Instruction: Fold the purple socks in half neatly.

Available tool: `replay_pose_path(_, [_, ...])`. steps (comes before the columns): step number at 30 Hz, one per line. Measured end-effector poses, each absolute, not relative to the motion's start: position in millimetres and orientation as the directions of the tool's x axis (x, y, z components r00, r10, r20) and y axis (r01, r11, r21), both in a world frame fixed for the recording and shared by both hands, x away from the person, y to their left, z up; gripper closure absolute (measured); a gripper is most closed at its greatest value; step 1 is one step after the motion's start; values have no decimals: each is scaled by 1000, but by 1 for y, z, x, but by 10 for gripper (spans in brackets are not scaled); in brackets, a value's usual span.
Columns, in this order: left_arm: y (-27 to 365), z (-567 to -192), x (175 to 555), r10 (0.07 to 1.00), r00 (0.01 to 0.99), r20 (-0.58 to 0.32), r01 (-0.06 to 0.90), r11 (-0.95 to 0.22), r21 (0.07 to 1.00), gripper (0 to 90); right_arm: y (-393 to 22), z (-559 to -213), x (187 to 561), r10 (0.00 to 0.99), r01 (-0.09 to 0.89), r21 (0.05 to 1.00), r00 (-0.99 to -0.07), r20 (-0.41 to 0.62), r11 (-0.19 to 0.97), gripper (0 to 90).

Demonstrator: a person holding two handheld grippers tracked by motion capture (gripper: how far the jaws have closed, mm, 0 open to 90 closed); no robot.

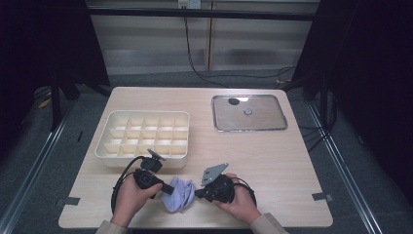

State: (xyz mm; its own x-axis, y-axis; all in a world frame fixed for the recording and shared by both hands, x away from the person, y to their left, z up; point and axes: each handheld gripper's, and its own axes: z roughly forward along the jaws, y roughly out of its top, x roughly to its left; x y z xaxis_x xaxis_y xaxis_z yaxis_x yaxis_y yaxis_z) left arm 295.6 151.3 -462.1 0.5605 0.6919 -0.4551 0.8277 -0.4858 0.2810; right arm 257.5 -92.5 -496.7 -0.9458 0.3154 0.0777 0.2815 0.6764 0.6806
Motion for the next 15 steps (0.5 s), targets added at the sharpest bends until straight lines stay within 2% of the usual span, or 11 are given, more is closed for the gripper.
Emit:
replay_pose_path(6, [149, -461, 295, 694, 561, -452, 827, -491, 275, 829, -92, -497, 257, 318, 283, 681, -945, 78, 675, 900])
replay_pose_path(15, [148, -456, 295, 691, 565, -452, 824, -495, 275, 842, -91, -497, 256, 315, 282, 682, -946, 79, 675, 900])
